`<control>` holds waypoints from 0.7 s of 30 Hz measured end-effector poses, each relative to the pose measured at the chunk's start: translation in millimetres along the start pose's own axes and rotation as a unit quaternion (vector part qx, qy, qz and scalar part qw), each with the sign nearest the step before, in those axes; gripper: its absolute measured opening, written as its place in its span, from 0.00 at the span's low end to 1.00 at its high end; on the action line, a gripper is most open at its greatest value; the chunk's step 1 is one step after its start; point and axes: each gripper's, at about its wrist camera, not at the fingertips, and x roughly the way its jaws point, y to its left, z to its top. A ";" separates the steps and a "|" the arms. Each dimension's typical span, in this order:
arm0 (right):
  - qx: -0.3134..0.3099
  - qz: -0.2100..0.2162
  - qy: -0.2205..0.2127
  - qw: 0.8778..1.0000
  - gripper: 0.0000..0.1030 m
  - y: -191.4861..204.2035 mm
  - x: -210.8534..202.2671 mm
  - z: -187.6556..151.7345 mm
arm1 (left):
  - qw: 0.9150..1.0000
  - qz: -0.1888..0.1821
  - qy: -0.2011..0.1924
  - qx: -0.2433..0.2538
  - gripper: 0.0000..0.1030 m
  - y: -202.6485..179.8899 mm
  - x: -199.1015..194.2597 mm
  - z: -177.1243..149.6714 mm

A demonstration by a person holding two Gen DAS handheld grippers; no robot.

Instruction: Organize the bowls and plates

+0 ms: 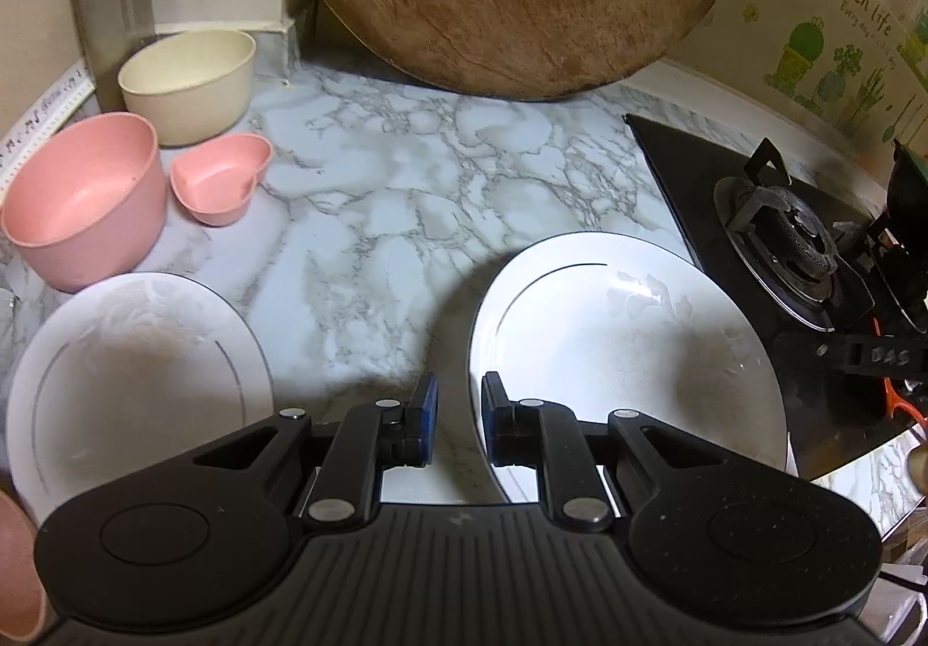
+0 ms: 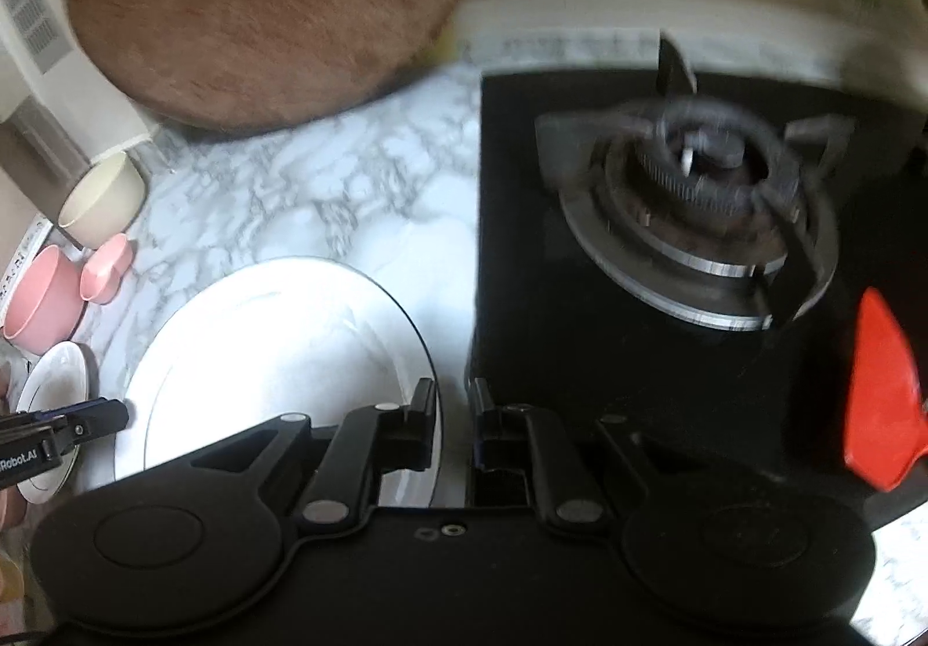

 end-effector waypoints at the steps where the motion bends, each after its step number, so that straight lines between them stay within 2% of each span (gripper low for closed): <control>1: -0.007 0.002 -0.011 1.000 0.12 2.3 -4.9 0.3 | 1.000 0.002 -0.002 0.001 0.15 0.9 -1.4 -0.7; 7: -0.069 0.013 -0.060 0.996 0.14 34.1 -28.4 -3.6 | 1.000 0.003 -0.017 -0.003 0.15 9.7 -16.9 -4.3; 13: -0.107 0.053 -0.075 0.990 0.23 71.3 -41.5 -11.7 | 0.999 0.011 -0.043 0.006 0.15 16.3 -38.8 -7.9; 14: -0.111 0.059 -0.075 0.989 0.28 77.2 -42.7 -12.8 | 0.999 0.014 -0.047 0.008 0.15 17.5 -41.9 -8.6; 16: -0.114 0.068 -0.079 0.988 0.45 88.2 -45.3 -16.4 | 0.998 0.018 -0.054 0.010 0.16 20.6 -48.3 -10.8; 17: -0.118 0.072 -0.083 0.987 0.58 93.3 -47.3 -17.3 | 0.998 0.020 -0.056 0.009 0.16 23.4 -51.7 -11.7; 18: -0.121 0.074 -0.088 0.986 0.68 98.5 -49.5 -19.2 | 0.998 0.021 -0.058 0.007 0.17 26.2 -54.6 -12.0; 20: -0.133 0.078 -0.097 0.983 0.77 108.9 -53.3 -22.0 | 0.998 0.023 -0.062 0.001 0.21 32.4 -60.5 -13.4; 21: -0.138 0.080 -0.100 0.982 0.81 113.6 -54.8 -22.2 | 0.998 0.025 -0.065 -0.001 0.26 35.1 -63.0 -14.2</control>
